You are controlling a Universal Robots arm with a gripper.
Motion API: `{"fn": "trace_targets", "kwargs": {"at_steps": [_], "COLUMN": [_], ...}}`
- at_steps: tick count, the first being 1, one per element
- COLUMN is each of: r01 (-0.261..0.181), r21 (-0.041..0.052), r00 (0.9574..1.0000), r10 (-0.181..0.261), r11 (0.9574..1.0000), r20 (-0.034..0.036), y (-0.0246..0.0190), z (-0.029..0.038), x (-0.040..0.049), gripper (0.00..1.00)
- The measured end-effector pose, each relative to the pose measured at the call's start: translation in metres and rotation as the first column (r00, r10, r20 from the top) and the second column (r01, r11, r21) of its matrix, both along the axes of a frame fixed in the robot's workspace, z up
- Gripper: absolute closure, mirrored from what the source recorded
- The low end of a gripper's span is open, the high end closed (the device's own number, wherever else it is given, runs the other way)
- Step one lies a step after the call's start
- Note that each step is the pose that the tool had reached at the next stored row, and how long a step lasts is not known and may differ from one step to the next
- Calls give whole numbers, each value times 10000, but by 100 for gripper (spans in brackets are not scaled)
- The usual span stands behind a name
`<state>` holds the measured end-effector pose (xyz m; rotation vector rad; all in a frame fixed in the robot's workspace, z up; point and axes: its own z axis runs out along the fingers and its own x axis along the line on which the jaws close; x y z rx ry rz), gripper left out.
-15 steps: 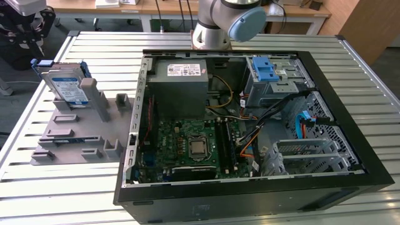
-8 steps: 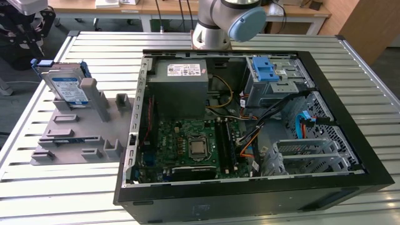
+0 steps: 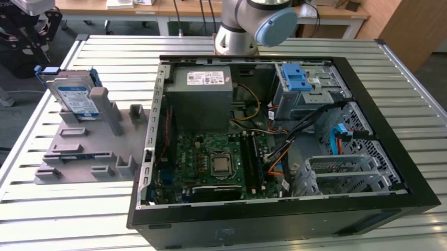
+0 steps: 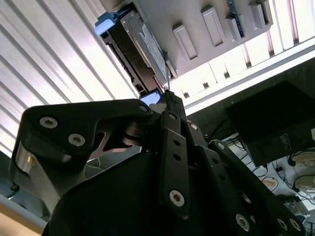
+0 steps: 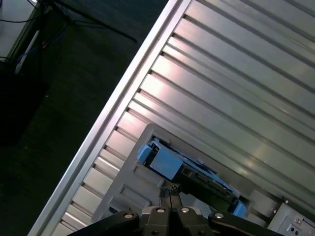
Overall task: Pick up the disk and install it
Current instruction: 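Pick up the disk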
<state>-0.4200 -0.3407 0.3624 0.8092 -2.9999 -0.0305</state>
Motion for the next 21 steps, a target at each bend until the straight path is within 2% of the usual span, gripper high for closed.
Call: {"fn": "trace_targets", "kwargs": {"at_steps": [7, 11, 16, 21], "r01": [-344, -857, -1651, -2399], "r21": [153, 187, 218, 250], "r00": [9992, 9961, 9861, 9706], "r10": [340, 852, 1645, 2392], "r11": [9993, 9961, 9860, 9705], "r20": [226, 239, 251, 279], "y": [0, 0, 0, 0], "z": [-4, -6, -11, -17], "x": [-1, -1, -1, -1], "gripper": [89, 89, 89, 89]}}
